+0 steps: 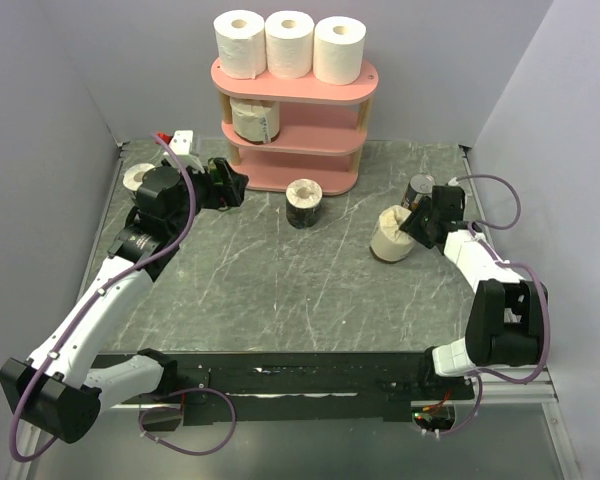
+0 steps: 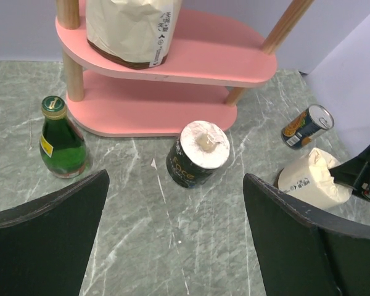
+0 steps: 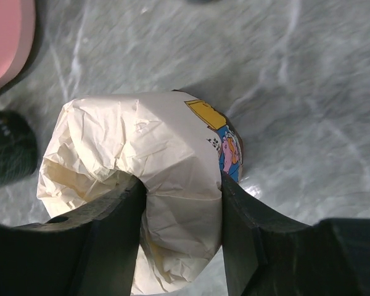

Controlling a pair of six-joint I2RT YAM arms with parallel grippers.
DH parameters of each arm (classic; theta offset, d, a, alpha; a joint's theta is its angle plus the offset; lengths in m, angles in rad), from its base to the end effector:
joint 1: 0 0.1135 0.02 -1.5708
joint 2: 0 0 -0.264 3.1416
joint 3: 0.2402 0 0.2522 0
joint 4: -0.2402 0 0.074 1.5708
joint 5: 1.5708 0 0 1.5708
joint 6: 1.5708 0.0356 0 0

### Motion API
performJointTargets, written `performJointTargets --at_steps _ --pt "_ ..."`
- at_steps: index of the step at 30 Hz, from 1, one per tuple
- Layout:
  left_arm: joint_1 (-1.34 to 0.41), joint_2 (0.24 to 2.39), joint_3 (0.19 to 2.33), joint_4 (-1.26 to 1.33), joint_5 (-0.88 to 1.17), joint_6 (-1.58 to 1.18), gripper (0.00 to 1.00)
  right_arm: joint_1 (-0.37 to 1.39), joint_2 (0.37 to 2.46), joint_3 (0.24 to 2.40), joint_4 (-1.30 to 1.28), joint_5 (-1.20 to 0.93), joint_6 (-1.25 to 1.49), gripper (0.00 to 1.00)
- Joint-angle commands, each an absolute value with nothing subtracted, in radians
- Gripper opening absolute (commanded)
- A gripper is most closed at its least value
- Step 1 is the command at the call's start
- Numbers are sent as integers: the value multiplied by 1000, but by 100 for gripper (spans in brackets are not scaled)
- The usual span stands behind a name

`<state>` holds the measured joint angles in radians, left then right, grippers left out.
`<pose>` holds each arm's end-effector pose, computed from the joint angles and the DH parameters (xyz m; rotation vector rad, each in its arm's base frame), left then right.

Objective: Place and organize the paper towels onto the shelf

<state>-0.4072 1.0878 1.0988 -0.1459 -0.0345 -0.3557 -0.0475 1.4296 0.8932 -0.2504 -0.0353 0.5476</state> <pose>0.2303 -0.0980 0.3953 0.0185 1.7349 -0.5363 0.3012 -0.0131 0.2237 0.6798 2.2758 0.2836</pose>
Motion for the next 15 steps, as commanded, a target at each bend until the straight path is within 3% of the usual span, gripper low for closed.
performJointTargets --at_steps 1,15 --pt "-411 1062 1088 -100 -69 -345 96 -5 1359 1012 -236 -35 597 47" --pt "-411 1068 1091 -101 -52 -351 96 210 1466 1379 -48 60 721 48"
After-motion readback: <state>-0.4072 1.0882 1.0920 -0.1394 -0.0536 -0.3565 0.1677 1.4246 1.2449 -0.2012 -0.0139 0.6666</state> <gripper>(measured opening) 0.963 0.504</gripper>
